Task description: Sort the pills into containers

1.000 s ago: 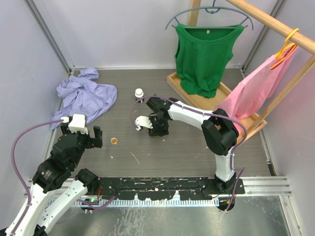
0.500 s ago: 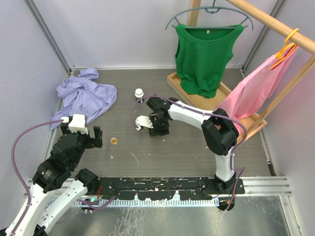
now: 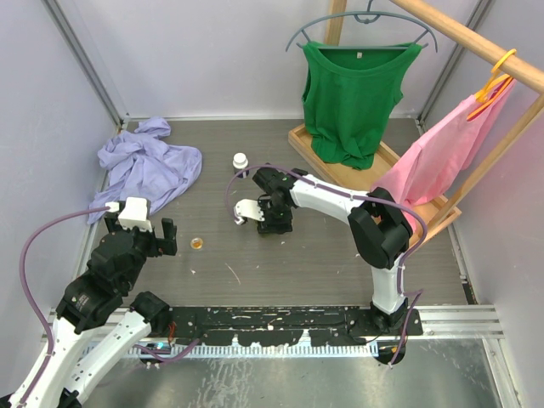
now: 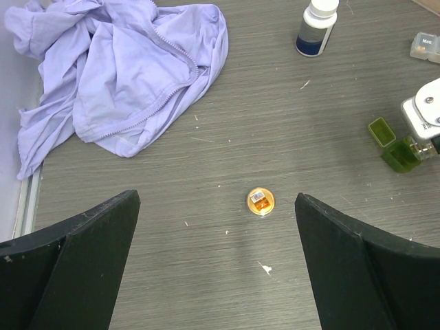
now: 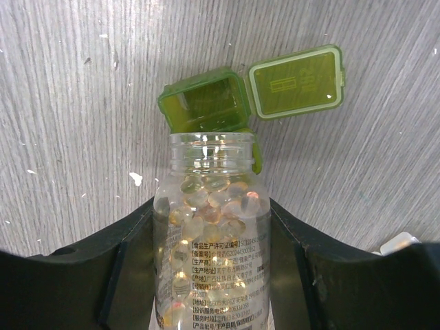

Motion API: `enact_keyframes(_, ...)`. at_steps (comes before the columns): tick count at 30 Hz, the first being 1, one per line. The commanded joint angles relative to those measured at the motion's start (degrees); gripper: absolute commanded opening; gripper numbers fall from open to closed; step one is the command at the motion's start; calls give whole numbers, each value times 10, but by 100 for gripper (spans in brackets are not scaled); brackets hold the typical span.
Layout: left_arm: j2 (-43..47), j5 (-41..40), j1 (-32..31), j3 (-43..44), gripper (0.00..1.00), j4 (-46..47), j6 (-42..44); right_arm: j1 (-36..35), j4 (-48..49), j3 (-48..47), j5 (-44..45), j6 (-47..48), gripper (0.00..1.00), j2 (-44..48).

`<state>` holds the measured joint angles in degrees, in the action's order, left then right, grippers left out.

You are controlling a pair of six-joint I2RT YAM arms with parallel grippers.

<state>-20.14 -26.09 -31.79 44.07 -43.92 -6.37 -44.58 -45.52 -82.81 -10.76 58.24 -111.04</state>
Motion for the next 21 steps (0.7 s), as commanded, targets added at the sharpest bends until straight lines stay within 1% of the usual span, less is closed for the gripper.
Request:
enact_keyframes(1,-2,2,2,1,98,34,8,-4,-18,-25,-16,-2,1,26)
enact_keyframes(3,-2,2,2,1,98,34,10,-1,15,-10,15,-13,1,31)
enact_keyframes(6,-2,2,2,1,98,35,10,0,-19,-24,-17,-1,1,27)
enact_keyframes(8,-3,2,2,1,98,35,9,2,15,-9,13,-12,1,33)
enact_keyframes(9,-3,2,2,1,98,35,9,4,9,-14,6,-10,1,31)
enact_keyframes(11,-3,3,2,1,98,36,9,0,-34,-29,-28,5,1,23)
enact_keyframes(13,-3,4,2,1,98,36,9,-2,23,-4,13,-14,1,38)
enact_keyframes(14,-3,4,2,1,98,36,9,2,23,-8,9,-18,1,37)
enact_keyframes(16,-2,3,2,1,98,36,9,1,-16,-27,-19,-9,1,28)
enact_keyframes(18,-3,4,2,1,98,36,9,-3,18,-9,12,-16,1,34)
enact_keyframes(19,-3,4,2,1,98,37,9,1,19,-10,12,-18,1,35)
enact_keyframes(21,-3,4,2,1,98,37,9,0,-20,-25,-15,-3,1,26)
